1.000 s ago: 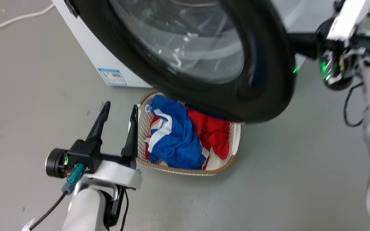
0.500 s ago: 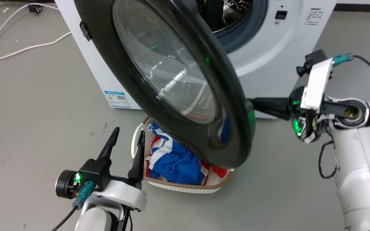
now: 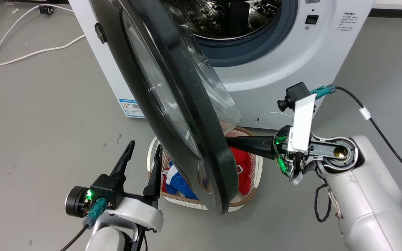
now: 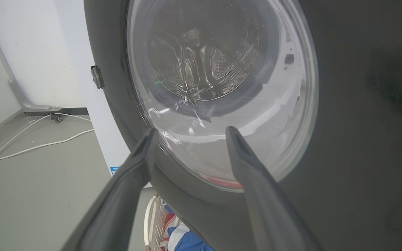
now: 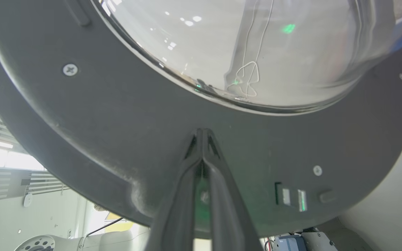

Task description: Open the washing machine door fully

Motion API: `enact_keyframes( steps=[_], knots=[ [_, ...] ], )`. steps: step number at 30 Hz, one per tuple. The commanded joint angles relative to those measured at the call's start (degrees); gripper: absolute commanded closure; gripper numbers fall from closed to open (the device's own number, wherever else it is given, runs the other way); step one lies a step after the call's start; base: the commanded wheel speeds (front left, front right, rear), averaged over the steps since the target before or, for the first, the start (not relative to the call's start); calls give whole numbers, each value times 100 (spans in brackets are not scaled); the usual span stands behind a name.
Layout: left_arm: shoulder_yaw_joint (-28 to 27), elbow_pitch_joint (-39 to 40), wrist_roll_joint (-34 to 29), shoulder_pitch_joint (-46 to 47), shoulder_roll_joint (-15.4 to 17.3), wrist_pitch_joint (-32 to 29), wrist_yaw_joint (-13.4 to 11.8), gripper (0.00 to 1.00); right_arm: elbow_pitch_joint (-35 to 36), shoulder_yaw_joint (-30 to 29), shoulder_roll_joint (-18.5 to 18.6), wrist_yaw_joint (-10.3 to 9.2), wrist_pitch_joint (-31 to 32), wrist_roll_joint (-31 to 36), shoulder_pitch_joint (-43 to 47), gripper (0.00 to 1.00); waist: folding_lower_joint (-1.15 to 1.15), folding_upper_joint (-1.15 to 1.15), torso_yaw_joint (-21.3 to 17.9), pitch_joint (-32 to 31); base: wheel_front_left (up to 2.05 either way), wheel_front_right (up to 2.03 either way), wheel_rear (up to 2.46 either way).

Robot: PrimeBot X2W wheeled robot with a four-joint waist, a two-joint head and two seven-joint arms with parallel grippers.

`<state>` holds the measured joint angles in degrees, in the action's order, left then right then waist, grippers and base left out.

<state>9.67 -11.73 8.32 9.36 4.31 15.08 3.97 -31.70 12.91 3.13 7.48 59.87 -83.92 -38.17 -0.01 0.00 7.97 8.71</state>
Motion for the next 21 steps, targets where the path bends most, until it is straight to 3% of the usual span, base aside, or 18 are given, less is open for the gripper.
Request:
enact_keyframes(
  steps=[1,5,12,21],
  knots=[
    [6,-2,15,-18,3,12,-9,0,54,70,-40,2,-72,-74,114,100,1,0,-2,-3,0,0,0],
    [11,-15,21,-41,27,12,-28,0,211,66,-32,2,-458,-100,220,100,1,0,-39,-53,0,0,0],
    [19,-61,47,-147,75,12,-43,0,789,-450,3,2,-1652,78,804,100,1,0,-173,-264,0,0,0],
    [-15,-78,169,-301,157,-44,-60,0,1510,-1277,78,3,-2317,-241,2010,100,1,0,-446,-474,0,0,0]
  ],
)
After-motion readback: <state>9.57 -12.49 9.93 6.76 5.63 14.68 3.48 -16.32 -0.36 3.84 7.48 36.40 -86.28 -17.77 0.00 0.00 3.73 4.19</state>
